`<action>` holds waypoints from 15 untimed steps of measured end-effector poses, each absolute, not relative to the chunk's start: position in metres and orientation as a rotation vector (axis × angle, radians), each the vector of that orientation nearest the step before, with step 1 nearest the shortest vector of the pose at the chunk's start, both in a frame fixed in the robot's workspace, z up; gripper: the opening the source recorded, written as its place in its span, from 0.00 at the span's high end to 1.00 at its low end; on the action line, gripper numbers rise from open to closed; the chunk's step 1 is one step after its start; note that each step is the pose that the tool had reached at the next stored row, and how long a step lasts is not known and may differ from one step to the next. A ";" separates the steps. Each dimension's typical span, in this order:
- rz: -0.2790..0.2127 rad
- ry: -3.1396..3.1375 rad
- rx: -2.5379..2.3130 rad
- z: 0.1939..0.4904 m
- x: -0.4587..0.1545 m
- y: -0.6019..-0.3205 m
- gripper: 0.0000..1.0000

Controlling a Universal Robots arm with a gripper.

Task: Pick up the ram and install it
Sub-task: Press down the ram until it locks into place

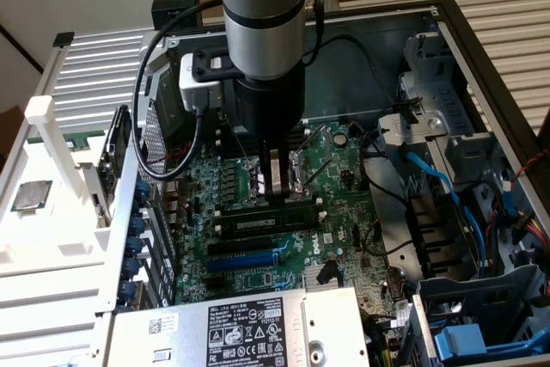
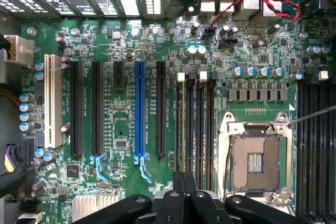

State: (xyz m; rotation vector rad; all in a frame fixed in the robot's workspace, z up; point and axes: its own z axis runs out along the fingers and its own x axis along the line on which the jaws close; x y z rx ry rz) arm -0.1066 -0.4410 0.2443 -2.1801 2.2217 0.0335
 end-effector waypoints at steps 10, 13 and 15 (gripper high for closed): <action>0.017 2.229 -2.187 0.237 -0.110 -0.434 0.90; 0.015 2.230 -2.188 0.237 -0.110 -0.434 0.90; 0.014 2.231 -2.189 0.236 -0.110 -0.434 0.90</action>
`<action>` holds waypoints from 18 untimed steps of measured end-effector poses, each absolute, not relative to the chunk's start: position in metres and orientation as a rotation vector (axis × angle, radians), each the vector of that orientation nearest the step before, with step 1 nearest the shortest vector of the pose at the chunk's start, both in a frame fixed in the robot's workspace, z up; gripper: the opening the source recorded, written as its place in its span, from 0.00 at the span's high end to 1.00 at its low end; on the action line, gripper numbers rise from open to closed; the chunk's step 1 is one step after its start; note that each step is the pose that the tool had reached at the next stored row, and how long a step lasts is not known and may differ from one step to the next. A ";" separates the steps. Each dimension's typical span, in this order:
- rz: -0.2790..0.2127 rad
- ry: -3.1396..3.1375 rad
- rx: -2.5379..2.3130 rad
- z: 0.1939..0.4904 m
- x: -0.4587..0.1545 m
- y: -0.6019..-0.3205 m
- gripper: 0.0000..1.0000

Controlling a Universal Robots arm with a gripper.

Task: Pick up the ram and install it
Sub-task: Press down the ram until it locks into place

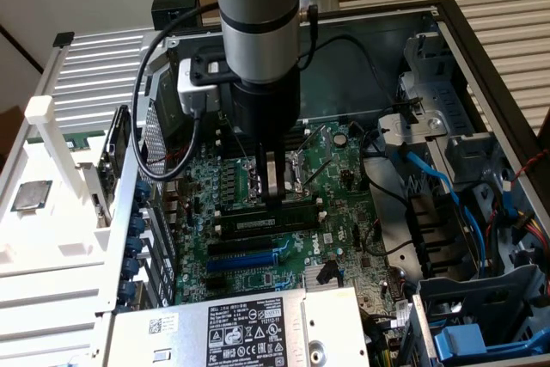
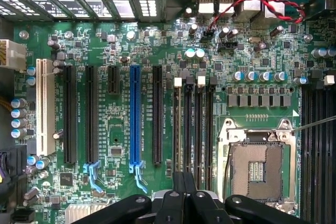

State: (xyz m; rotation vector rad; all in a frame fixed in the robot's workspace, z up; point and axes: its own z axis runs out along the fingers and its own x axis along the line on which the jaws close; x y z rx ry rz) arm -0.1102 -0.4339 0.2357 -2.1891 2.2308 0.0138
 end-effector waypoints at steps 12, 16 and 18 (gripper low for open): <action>0.003 2.241 -2.199 0.231 -0.110 -0.434 0.90; -0.001 2.244 -2.202 0.231 -0.110 -0.434 0.90; -0.004 2.246 -2.204 0.231 -0.110 -0.434 0.90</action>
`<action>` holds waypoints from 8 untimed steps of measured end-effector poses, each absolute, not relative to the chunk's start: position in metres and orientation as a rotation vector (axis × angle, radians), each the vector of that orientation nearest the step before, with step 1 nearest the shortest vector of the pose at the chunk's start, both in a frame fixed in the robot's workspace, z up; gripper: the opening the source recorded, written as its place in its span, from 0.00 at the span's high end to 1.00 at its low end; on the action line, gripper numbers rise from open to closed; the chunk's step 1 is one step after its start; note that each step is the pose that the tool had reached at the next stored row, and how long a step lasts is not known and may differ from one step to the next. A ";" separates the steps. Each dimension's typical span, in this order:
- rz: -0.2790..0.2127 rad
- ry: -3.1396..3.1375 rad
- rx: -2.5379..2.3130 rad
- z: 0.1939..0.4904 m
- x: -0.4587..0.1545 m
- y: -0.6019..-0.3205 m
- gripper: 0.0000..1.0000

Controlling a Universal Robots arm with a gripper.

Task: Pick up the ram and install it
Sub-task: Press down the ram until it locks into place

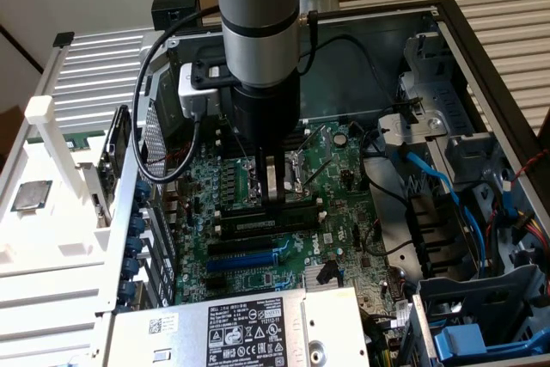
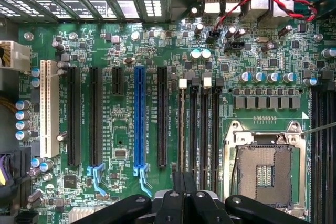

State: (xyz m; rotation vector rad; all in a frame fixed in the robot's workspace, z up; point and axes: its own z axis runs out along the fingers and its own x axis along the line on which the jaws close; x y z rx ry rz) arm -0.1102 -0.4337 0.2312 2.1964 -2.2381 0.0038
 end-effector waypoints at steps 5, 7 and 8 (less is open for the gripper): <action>0.005 -2.237 2.196 0.231 -0.110 -0.434 0.90; 0.005 -2.237 2.196 0.230 -0.110 -0.434 0.90; 0.005 -2.237 2.196 0.230 -0.110 -0.433 0.90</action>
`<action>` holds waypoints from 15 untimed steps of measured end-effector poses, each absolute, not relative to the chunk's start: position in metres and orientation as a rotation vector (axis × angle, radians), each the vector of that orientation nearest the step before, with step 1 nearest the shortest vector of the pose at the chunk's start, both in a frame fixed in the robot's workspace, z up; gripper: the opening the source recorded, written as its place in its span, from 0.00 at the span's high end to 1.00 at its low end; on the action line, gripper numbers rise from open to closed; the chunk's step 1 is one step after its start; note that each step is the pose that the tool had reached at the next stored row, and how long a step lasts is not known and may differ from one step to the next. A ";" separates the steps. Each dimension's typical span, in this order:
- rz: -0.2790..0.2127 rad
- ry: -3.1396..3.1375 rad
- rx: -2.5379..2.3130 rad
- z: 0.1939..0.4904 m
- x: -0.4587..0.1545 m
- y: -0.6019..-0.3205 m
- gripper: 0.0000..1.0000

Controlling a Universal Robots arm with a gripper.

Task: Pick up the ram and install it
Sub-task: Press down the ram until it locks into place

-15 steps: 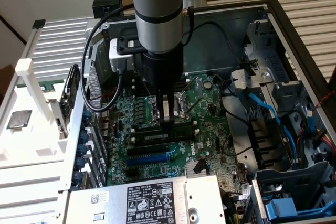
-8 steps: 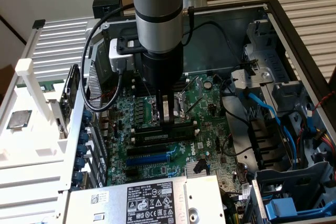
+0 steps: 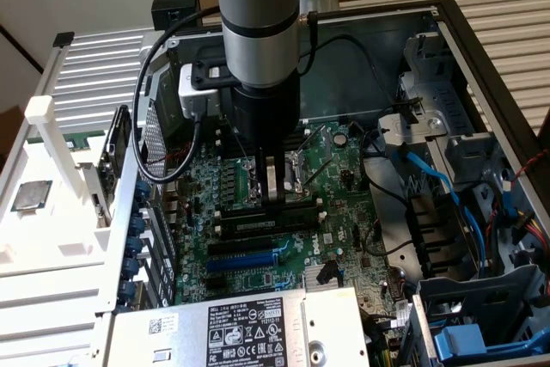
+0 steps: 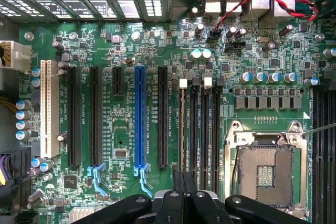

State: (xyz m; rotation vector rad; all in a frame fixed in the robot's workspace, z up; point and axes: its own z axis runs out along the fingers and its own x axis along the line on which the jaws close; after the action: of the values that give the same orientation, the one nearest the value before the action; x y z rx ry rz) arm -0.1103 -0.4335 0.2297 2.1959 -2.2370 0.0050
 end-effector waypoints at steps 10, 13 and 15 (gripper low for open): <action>0.004 -2.236 2.196 0.228 -0.111 -0.433 0.90; 0.004 -2.236 2.196 0.227 -0.111 -0.433 0.90; 0.004 -2.236 2.196 0.227 -0.111 -0.433 0.90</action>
State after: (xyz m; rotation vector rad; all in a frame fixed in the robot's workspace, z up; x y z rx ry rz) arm -0.1110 -0.4334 0.2269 2.1957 -2.2355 0.0035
